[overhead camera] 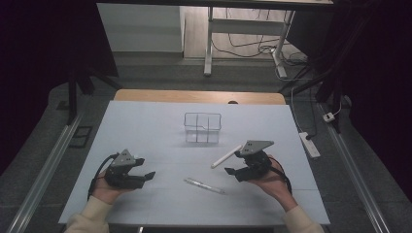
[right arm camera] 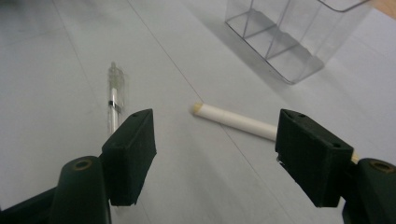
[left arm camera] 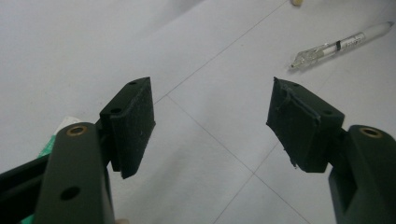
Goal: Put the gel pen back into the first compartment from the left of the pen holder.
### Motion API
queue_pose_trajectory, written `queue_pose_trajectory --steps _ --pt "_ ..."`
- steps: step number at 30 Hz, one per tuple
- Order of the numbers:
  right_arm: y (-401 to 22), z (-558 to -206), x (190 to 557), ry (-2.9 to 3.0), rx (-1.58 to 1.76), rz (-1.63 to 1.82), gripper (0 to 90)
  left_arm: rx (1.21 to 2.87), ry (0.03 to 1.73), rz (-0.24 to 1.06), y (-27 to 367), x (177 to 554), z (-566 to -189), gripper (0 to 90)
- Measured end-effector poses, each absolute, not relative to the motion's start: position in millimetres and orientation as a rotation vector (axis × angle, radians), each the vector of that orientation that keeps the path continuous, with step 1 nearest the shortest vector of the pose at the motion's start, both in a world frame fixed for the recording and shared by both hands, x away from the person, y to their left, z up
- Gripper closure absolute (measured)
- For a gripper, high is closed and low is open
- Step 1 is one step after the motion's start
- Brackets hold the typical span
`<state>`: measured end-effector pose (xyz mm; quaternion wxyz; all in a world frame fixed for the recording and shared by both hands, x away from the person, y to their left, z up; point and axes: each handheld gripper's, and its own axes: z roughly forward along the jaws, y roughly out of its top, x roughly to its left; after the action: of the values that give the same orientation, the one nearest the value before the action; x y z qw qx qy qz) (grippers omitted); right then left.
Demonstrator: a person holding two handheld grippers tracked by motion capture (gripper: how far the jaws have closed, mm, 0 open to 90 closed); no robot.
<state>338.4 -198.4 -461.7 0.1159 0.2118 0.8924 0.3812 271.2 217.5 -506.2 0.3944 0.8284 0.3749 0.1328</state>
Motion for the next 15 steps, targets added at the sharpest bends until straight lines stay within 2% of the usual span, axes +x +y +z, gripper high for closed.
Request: queue_pose_trajectory --steps 15 --pt "-171 -464 335 2.726 0.565 1.082 28.8 2.105 0.963 0.338 218 273 -507 31.5"
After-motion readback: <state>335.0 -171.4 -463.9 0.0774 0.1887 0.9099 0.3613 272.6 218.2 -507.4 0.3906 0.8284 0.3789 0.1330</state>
